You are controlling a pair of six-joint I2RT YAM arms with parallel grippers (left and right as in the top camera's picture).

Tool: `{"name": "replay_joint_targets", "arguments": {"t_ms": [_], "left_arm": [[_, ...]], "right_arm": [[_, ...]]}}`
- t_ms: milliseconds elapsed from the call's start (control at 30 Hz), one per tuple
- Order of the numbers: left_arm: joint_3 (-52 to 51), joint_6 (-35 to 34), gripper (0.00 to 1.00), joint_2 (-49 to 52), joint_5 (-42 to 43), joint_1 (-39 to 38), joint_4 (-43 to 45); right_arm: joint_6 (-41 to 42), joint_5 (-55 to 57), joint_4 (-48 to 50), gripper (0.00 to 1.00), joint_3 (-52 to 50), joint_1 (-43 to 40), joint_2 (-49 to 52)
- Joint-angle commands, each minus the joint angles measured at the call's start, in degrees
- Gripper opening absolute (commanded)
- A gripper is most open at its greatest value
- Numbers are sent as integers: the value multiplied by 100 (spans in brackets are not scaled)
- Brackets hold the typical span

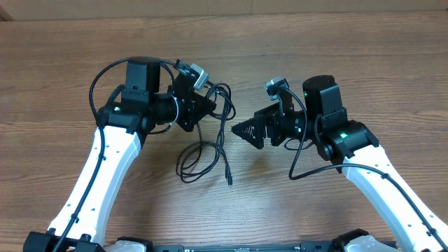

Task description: Untangle cables

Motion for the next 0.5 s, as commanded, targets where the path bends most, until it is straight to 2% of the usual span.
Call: {"name": "replay_joint_targets", "arguments": {"t_ms": [0,133,167,267,400,467], "left_arm": [[90,-37,4,-59,-33,20,-87],[90,-37,4,-59,-24,20,-146],[90,-37,4,-59,-9,20,-144],[90,-37,4,-59,2,15,-144],[90,-39,4,-59,208,13,-157],[90,-39,4,-59,258,-2,-166]], "right_arm": [[-33,-31,13,100,-9,15,17],[-33,-24,66,100,-9,15,20],[-33,-26,92,96,-9,15,20],[-31,20,168,75,-9,15,37],[-28,103,166,62,-9,15,39],[-28,164,166,59,-9,15,39]]}}
